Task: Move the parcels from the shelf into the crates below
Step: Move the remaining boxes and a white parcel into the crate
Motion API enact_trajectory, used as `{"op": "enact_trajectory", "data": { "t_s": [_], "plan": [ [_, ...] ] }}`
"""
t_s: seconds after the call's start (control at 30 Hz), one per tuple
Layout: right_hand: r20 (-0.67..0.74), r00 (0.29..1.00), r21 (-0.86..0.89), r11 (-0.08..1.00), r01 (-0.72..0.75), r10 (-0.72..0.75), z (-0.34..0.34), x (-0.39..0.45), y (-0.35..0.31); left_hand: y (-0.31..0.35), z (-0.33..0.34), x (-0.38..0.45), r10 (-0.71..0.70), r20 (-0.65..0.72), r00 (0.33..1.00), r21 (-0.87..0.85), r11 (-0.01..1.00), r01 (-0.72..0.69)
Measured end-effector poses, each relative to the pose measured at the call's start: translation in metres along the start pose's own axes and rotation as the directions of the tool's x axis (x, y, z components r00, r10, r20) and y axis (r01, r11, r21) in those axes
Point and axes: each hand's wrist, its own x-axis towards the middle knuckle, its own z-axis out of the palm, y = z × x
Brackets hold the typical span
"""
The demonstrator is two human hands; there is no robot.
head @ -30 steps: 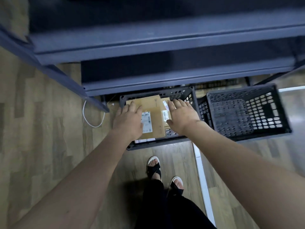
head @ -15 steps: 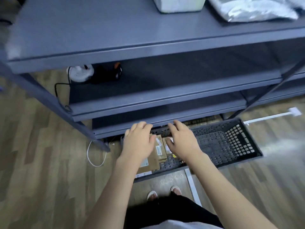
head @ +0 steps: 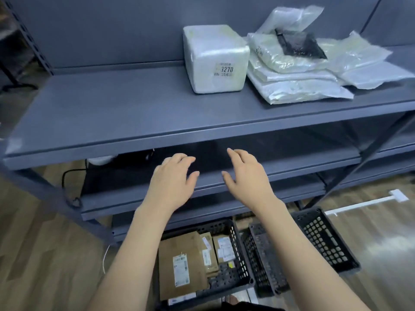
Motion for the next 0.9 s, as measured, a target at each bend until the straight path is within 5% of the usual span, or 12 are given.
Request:
{"op": "enact_trajectory", "data": {
  "t_s": [0.4, 0.67, 0.9],
  "plan": [
    [-0.096, 0.989, -0.052, 0.993, 0.106, -0.110, -0.117, 0.178, 0.055, 0.036, -0.083, 0.179, 0.002, -0.083, 0.997, 0.052, 0.999, 0.002],
    [0.080, 0.995, -0.235, 0.969, 0.070, -0.053, -0.160, 0.271, 0.068, 0.031, -0.119, 0.261, -0.190, 0.044, 0.981, 0.175, 0.968, 0.179],
    [0.241, 0.971, -0.108, 0.994, 0.015, 0.012, -0.146, 0.300, 0.064, 0.033, -0.121, 0.299, -0.289, 0.216, 0.933, 0.122, 0.956, 0.268]
  ]
}}
